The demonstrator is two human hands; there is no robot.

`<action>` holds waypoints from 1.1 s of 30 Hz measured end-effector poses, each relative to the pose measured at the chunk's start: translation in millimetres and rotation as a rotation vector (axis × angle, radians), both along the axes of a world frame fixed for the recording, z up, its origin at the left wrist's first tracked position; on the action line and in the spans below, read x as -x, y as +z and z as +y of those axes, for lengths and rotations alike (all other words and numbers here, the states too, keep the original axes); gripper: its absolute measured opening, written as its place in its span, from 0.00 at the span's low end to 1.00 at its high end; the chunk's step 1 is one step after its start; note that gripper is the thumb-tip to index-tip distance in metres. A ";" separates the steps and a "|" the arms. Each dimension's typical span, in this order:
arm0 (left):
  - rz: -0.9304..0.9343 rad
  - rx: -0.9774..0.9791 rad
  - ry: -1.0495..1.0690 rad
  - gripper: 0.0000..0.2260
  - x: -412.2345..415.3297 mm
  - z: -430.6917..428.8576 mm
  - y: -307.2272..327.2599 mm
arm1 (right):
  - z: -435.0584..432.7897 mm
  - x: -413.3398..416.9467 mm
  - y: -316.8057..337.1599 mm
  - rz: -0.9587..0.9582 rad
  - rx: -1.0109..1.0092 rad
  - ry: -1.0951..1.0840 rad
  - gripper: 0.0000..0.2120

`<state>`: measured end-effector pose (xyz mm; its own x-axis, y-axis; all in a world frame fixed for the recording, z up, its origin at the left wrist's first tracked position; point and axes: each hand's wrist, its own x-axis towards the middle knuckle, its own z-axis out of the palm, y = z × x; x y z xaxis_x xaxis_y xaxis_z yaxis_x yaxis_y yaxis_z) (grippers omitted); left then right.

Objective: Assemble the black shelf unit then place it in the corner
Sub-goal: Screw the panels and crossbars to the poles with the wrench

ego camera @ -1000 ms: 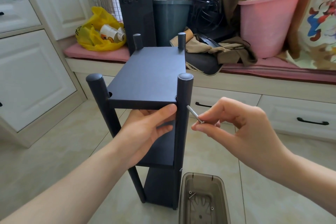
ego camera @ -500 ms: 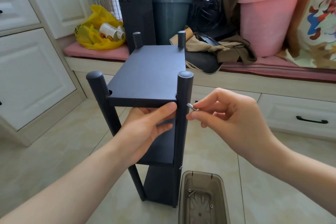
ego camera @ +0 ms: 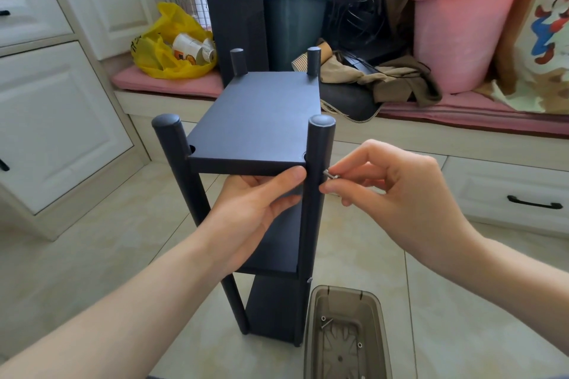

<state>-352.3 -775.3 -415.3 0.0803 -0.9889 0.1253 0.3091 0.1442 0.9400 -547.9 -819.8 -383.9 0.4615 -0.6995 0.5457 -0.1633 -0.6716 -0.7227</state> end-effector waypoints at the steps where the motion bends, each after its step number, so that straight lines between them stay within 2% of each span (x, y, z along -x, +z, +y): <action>1: 0.003 0.001 0.001 0.26 0.5 -0.2 0.6 | 0.3 0.3 0.9 0.023 0.054 -0.016 0.08; 3: 0.005 0.003 -0.001 0.25 1.0 -0.3 1.8 | 0.6 -0.2 2.1 0.059 0.153 -0.050 0.08; 5: 0.003 0.008 -0.014 0.23 1.6 -0.3 2.4 | 0.0 -1.3 1.8 0.056 0.167 -0.070 0.07; 18: -0.046 -0.027 0.038 0.22 2.6 1.1 1.5 | -3.6 -7.6 -1.8 0.017 0.069 -0.078 0.10; 25: -0.057 -0.028 0.052 0.26 1.3 2.2 1.0 | -6.7 1.8 8.2 0.022 -0.065 0.063 0.07; 33: -0.043 -0.025 0.060 0.21 1.8 1.1 0.3 | -7.2 0.7 6.6 -0.001 -0.097 0.044 0.05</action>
<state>-354.1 -774.1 -415.0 0.1345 -0.9853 0.1056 0.2599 0.1379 0.9557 -548.6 -827.0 -377.3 0.4924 -0.7279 0.4772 -0.1341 -0.6052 -0.7847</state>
